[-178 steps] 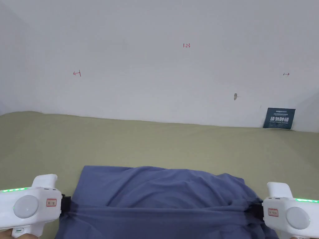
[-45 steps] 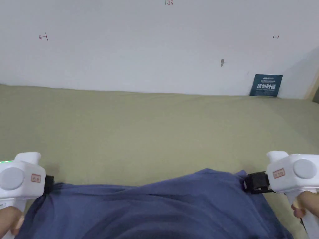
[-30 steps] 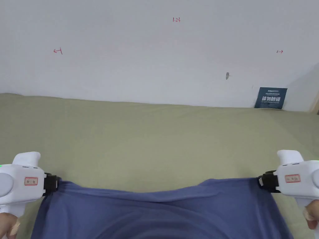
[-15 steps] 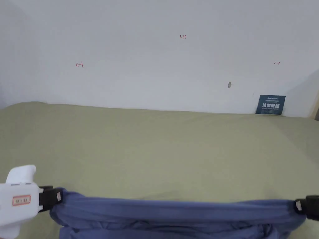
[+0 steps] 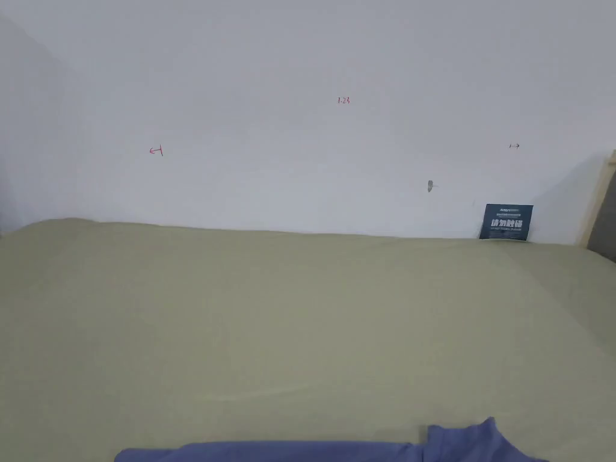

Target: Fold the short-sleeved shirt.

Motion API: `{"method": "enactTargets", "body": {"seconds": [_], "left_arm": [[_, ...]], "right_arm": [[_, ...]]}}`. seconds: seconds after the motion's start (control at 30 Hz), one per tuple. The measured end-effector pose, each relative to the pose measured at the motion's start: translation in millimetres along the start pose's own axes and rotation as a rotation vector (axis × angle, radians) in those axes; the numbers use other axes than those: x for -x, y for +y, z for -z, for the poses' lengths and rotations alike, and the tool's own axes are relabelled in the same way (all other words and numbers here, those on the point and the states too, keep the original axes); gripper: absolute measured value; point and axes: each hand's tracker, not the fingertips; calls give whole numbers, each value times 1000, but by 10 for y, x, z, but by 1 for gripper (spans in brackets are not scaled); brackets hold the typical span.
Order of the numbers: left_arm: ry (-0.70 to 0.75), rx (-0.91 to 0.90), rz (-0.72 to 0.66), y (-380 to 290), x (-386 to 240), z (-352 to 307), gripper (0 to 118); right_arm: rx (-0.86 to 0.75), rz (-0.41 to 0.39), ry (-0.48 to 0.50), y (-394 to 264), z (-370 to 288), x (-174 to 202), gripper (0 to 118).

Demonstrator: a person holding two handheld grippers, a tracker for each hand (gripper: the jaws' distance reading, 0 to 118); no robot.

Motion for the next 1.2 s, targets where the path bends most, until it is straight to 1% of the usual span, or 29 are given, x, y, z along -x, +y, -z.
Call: {"method": "enactTargets", "body": {"seconds": [0.03,0.07,0.1,0.13,0.17,0.2,0.3,0.33,0.37,0.4,0.43,0.47,0.5,0.53,0.57,0.67,0.77,0.83,0.93,1.0,1.03,1.07,1.1,1.13,1.2], "left_arm": [[-4,2,-21,42,-1,-21,55],[15,16,-31,92,-37,-74,85],[46,21,-27,174,-81,-136,96],[59,2,-5,228,-122,-210,95],[42,-58,41,296,-178,-327,95],[27,-116,92,370,-297,-450,95],[29,-216,200,543,-630,-624,94],[30,-242,228,549,-765,-701,93],[25,-266,252,561,-881,-737,88],[6,-288,272,561,-973,-759,75],[-24,-302,287,563,-1045,-764,43],[-50,-300,293,558,-1154,-772,13],[-62,-295,288,550,-1208,-728,6],[-90,-291,298,547,-1239,-697,2],[-120,-262,316,550,-1282,-651,0],[-110,-214,331,531,-1299,-531,0],[-125,-136,311,577,-1125,-410,0],[-174,-71,253,644,-856,-313,0],[-343,50,76,736,-283,-140,0],[-388,98,-5,756,49,-58,0],[-387,111,-29,745,160,-28,6],[-390,130,-50,739,288,18,33],[-391,160,-73,737,376,70,77],[-374,166,-85,722,416,115,118],[-350,234,-86,624,490,321,118]], "right_arm": [[-16,6,-2,27,-8,-16,20],[-22,3,-11,61,-57,4,41],[-28,-7,-38,119,-135,31,64],[-34,-30,-77,173,-216,51,81],[-55,-50,-92,239,-318,76,81],[-113,-55,-95,298,-443,127,80],[-236,-34,-64,463,-727,326,79],[-265,-40,-55,508,-785,396,79],[-291,-52,-41,548,-842,480,79],[-309,-66,-20,570,-897,565,75],[-327,-77,-11,585,-940,639,59],[-349,-92,5,604,-954,712,36],[-348,-103,-8,621,-947,778,5],[-366,-105,-31,615,-949,832,0],[-360,-109,-24,602,-927,918,0],[-334,-116,32,586,-854,1021,0],[-320,-124,40,550,-791,1037,0],[-306,-132,52,539,-771,1062,0],[-288,-133,57,503,-725,1050,0],[-272,-142,51,486,-721,1108,0],[-266,-147,43,473,-700,1114,0],[-255,-157,42,464,-683,1130,0],[-244,-161,44,459,-674,1152,0],[-235,-161,47,453,-657,1161,0],[-218,-159,60,437,-624,1179,0]]}}
